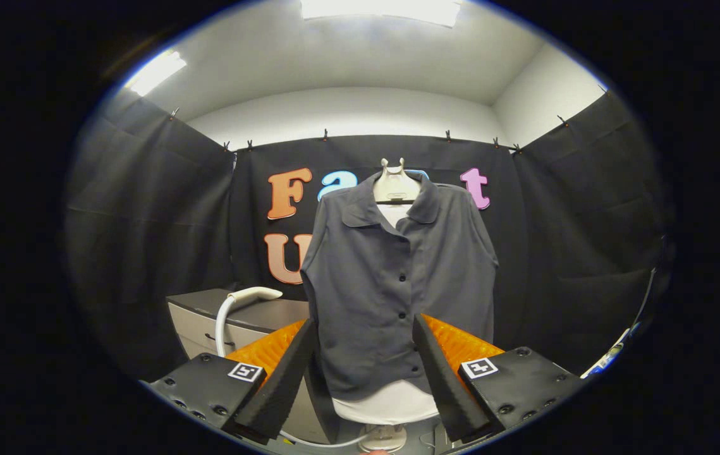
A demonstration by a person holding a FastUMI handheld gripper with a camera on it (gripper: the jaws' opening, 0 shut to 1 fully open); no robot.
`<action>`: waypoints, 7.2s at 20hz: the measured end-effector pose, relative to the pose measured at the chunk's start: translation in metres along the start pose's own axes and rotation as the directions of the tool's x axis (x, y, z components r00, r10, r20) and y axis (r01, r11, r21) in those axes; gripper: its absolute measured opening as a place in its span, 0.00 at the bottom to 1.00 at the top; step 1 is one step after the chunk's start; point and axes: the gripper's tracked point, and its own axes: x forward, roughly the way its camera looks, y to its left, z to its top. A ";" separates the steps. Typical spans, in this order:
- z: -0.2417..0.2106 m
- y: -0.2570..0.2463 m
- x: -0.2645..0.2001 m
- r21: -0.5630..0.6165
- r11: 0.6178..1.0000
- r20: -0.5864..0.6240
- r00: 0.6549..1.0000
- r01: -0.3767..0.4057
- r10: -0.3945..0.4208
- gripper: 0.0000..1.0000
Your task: Iron the clothes twice with a garment steamer, once on the left side and once on the right side.
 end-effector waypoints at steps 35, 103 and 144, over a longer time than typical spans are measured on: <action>-0.193 0.393 0.456 0.003 0.972 -0.674 0.718 -0.234 0.175 0.98; -0.012 0.002 0.061 0.037 0.985 0.009 0.985 -0.170 0.170 0.45; -0.136 -0.010 0.195 0.088 0.988 -0.115 0.984 -0.124 0.134 0.45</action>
